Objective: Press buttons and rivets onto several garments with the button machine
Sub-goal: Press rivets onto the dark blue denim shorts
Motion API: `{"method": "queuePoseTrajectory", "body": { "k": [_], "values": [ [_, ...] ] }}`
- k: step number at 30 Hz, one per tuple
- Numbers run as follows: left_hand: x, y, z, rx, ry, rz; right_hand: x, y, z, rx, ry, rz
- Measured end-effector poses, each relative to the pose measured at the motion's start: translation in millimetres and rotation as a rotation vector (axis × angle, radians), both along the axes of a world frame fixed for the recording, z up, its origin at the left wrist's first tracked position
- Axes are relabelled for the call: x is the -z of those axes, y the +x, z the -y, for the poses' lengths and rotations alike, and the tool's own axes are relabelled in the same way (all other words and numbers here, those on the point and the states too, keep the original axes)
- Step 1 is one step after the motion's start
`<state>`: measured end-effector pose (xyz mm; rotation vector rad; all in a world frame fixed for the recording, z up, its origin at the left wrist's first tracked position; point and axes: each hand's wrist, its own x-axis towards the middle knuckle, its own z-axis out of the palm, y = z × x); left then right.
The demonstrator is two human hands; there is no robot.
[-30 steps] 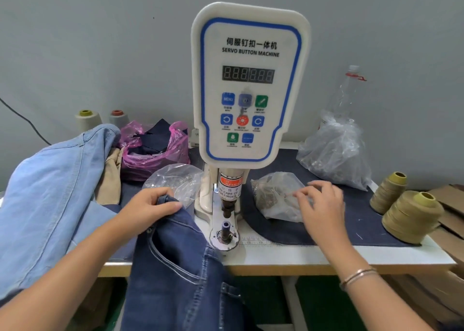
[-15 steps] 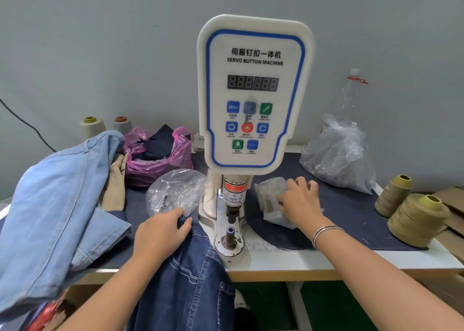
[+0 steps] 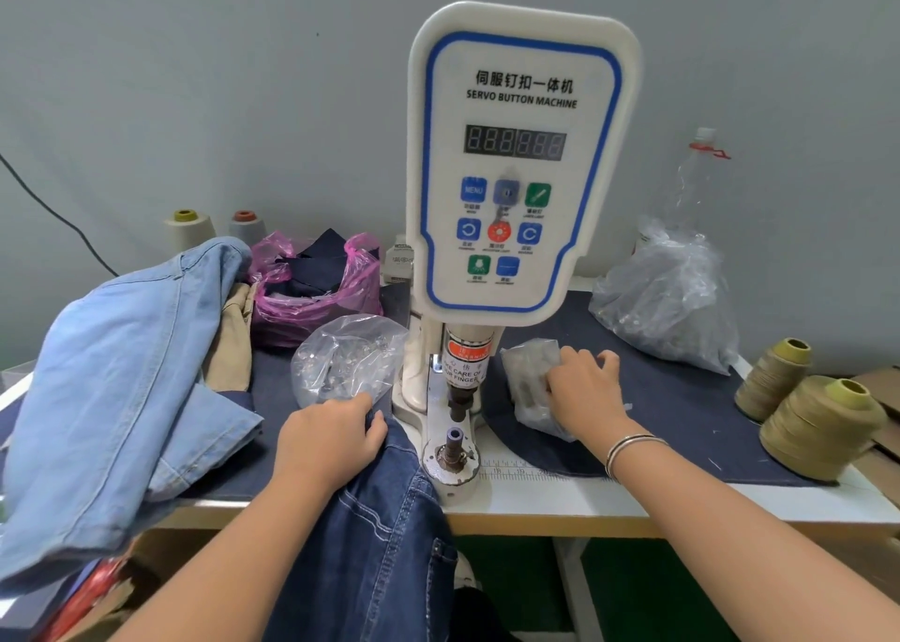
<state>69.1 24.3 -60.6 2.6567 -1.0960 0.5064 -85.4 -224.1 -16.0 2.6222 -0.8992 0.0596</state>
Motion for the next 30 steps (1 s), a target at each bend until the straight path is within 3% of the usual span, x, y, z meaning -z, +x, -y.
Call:
{"method": "queuePoseTrajectory", "body": {
  "k": [5, 9, 13, 16, 20, 25, 27, 30],
  "values": [
    [2, 0, 0, 0.004, -0.002, 0.017, -2, -4, 2, 0.027, 0.095, 0.099],
    [3, 1, 0, -0.007, 0.003, 0.032, -5, -11, -5, 0.066, 0.187, 0.365],
    [4, 2, 1, -0.015, 0.002, 0.035, -1, -22, -17, -0.005, 0.123, 0.651],
    [3, 2, 1, -0.019, 0.002, 0.032, 3, -25, -20, 0.075, 0.227, 0.623],
    [3, 1, 1, -0.018, 0.002, 0.028, -4, -25, -14, 0.281, 0.570, 0.744],
    [5, 2, 2, -0.025, 0.015, 0.028, -31, -45, -32, 0.247, 0.969, 1.304],
    [5, 2, 2, -0.032, 0.021, 0.032, -43, -51, -57, 0.161, 1.263, 1.459],
    [5, 3, 2, -0.033, 0.028, 0.031, -37, -49, -99, 0.210, 1.930, 1.457]
  ]
}}
